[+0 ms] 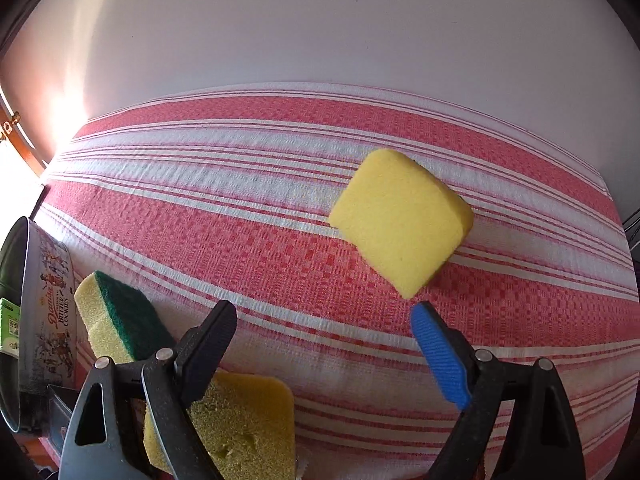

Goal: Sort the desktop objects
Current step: 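Grasp a yellow-green sponge with the right gripper and lift it, then lift the sponge with the right gripper while the left gripper moves to the red snack packet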

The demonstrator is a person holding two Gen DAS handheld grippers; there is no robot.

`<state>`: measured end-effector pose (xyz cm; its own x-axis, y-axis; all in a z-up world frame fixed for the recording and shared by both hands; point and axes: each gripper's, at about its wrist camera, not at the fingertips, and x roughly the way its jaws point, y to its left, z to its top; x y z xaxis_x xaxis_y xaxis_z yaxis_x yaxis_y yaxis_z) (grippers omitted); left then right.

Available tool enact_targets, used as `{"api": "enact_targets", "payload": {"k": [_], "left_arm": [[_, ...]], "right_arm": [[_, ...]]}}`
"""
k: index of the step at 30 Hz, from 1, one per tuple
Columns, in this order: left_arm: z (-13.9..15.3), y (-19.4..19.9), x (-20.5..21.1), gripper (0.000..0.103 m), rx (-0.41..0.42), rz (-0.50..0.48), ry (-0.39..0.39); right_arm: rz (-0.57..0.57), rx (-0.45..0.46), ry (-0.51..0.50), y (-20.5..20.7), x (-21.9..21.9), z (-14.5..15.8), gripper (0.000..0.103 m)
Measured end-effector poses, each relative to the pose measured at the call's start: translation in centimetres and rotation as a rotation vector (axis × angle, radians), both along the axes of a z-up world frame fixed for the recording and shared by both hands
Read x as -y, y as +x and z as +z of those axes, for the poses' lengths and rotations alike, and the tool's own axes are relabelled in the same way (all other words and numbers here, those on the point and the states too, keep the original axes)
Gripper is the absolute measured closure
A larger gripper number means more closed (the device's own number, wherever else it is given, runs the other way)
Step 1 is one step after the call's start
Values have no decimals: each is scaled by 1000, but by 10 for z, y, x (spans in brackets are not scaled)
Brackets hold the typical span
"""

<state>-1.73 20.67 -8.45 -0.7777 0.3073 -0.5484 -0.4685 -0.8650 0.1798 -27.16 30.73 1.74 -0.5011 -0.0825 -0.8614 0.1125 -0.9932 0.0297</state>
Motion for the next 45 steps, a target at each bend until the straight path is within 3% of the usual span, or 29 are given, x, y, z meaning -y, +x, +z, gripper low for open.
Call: {"api": "enact_targets", "payload": {"k": [3,9,14,18,23,24,26,28,35,45], "left_arm": [[1,0,1,1,-5,-2,-3],[6,1,-6,1,-6,-23,4],[12,-13,-29,1,-10,-58,4],[15,-23,-41,1,36,-79,20],[14,-26,-48,1,42,-87,-3],[13,-27,-49,1,45,-85,-9],[12,-32,-50,1,62,-81,-9],[10,-38,-50,1,84,-75,-1],[9,-45,-56,1,97,-69,-10],[13,-51,-42,1,91,-24,51]], "right_arm": [[14,-41,-15,6,1,16,12],[-35,-103,130,-8,-7,19,12],[-57,-90,107,-24,-30,11,12],[-24,-66,91,-37,-28,5,12],[-18,-37,206,-57,-16,-9,14],[-21,-47,198,-57,-17,-8,18],[-44,-59,157,-55,-23,-4,46],[-40,-70,141,-50,-29,-1,52],[-38,-110,8,-28,-54,7,55],[-65,-365,-228,41,-106,39,55]]}}
